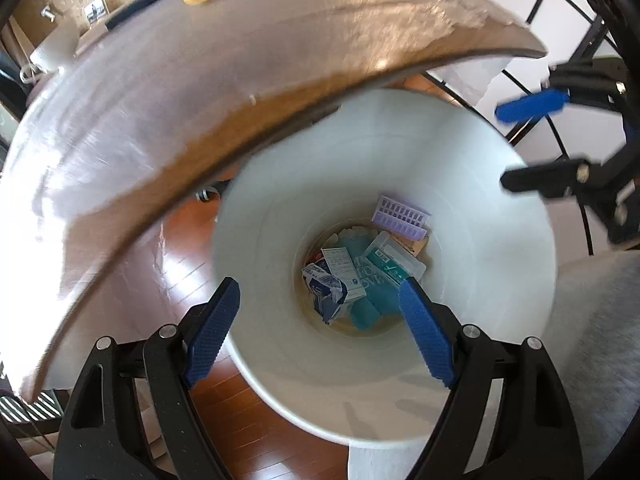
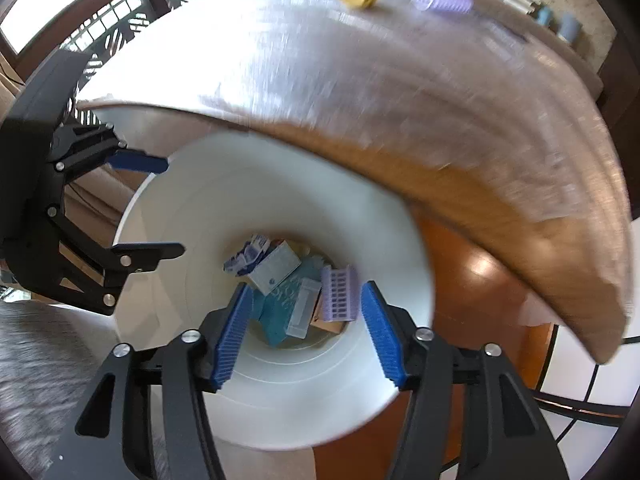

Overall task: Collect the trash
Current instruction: 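Swing both tools back over the table toward the yellow toy and hair roller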

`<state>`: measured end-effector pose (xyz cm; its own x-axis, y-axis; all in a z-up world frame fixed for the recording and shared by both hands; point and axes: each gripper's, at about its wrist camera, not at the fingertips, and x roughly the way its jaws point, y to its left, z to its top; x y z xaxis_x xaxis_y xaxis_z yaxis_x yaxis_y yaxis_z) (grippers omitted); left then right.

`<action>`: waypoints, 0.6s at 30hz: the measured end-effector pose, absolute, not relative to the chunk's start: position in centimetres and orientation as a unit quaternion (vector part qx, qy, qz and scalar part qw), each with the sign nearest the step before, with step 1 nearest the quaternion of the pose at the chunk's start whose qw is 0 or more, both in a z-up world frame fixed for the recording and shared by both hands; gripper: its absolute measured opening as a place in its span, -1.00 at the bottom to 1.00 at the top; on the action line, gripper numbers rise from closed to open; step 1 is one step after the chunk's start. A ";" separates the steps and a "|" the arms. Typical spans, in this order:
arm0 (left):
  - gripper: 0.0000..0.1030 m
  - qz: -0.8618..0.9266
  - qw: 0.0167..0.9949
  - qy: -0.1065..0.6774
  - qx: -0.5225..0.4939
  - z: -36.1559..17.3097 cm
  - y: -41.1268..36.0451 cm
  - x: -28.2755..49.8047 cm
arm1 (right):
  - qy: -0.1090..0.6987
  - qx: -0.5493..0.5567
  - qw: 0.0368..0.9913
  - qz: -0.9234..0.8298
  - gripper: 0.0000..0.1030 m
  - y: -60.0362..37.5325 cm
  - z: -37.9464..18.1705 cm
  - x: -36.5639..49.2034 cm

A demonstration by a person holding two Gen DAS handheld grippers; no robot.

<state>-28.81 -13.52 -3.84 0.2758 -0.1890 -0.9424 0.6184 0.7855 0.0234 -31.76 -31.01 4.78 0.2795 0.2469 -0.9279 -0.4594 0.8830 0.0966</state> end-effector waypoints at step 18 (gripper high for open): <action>0.98 -0.174 0.895 0.392 0.123 5.6 -12.9 -16.3 | 0.397 0.023 0.915 0.066 0.92 -34.9 12.3 -13.3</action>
